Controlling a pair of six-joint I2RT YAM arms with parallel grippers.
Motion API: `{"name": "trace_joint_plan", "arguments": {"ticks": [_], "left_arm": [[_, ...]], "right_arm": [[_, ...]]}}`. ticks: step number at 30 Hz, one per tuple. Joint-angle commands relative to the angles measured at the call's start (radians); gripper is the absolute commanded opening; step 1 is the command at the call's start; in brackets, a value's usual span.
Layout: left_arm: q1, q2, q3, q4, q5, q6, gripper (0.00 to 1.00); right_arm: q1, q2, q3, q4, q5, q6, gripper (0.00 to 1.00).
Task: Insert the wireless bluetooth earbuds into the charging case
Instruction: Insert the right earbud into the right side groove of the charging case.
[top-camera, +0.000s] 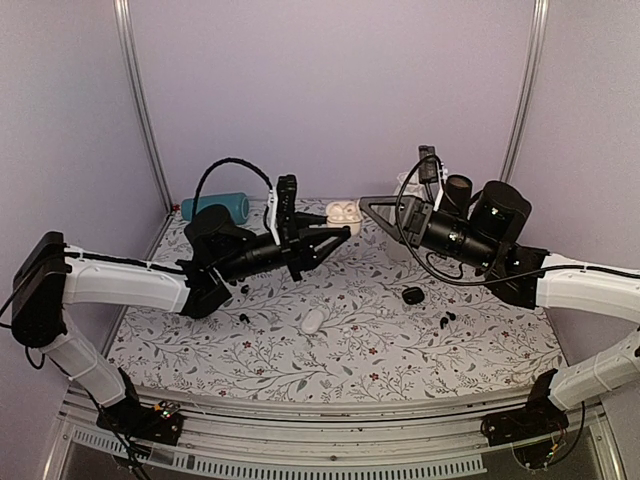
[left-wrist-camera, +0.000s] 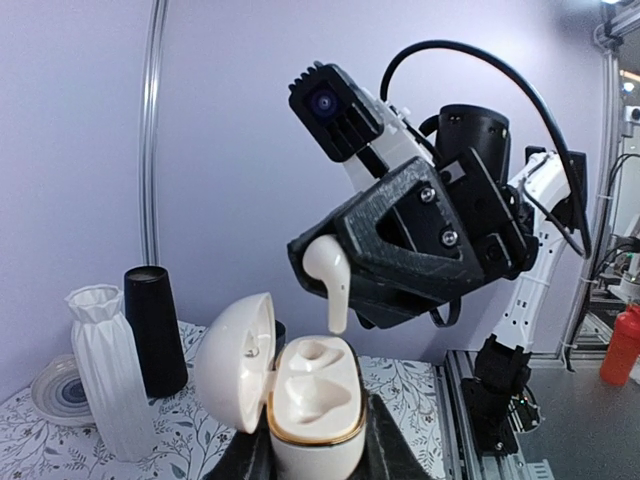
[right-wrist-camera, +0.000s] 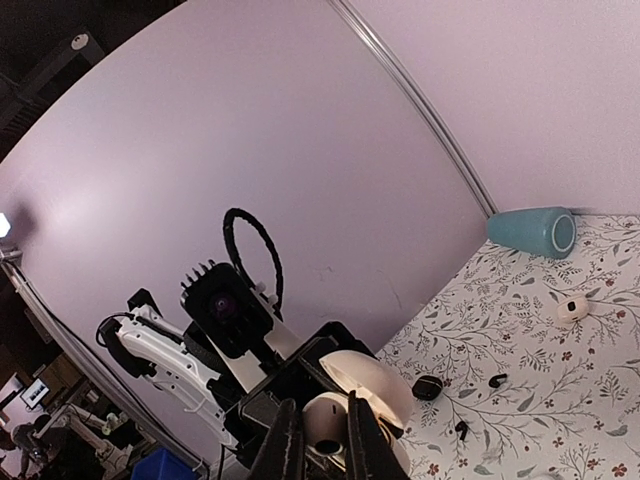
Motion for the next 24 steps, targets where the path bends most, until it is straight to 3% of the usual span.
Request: {"name": "trace_joint_plan", "arguments": {"ticks": [1,24], "left_arm": [[-0.026,-0.03,0.007,0.025,-0.035,0.054,0.0],[-0.045,-0.039,0.025,0.017,-0.053,0.066,0.0]], "right_arm": [[0.007,0.001,0.009,0.048,0.025,0.009,0.05],[0.021,0.045,-0.006,0.102,0.01,0.038,0.04]]}}
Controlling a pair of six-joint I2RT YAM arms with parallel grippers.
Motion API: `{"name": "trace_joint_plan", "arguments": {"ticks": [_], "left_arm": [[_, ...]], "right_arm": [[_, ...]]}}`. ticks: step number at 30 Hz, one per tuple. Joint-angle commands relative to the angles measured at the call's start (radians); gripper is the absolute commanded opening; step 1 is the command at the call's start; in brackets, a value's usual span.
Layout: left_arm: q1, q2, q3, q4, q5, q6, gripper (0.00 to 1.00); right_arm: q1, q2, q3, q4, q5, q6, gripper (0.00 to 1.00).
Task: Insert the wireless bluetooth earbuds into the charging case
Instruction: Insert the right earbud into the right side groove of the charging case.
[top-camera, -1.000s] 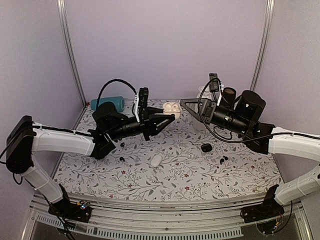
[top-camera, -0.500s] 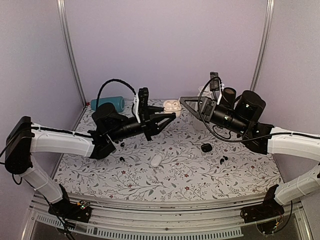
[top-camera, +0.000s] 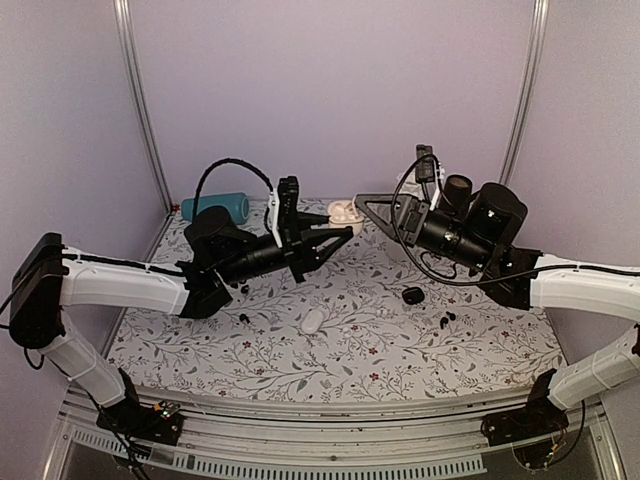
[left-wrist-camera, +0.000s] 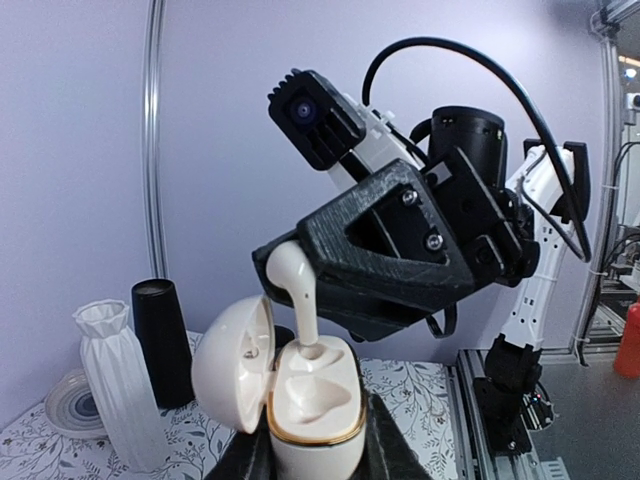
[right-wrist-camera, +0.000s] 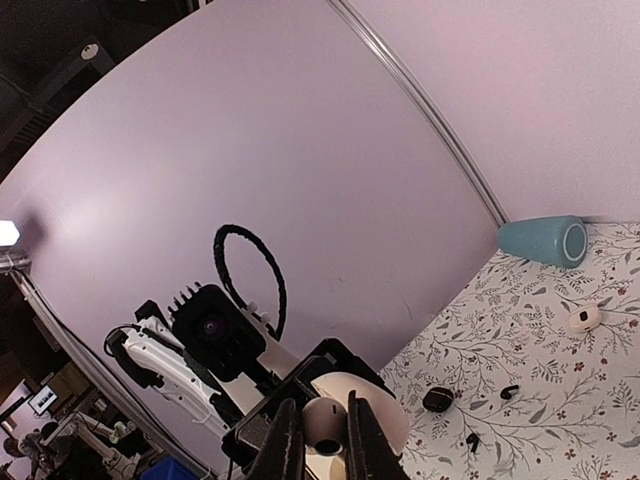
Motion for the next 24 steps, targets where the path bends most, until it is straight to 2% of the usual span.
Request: {"name": "trace_joint_plan", "arguments": {"ticks": [1,16,24], "left_arm": [[-0.017,-0.031,0.022,0.026,-0.017,0.0,0.0],[-0.016,-0.058,0.019,0.045,-0.043,0.002,0.0],[-0.016,-0.06,0.016,0.047,-0.061,0.005,0.0]], "right_arm": [[0.01,0.014,-0.009,0.031,-0.002,0.015,0.04],[0.011,-0.011,-0.036,0.014,0.035,0.004,0.05],[0.011,-0.015,-0.034,0.004,0.029,0.0,0.11]]}}
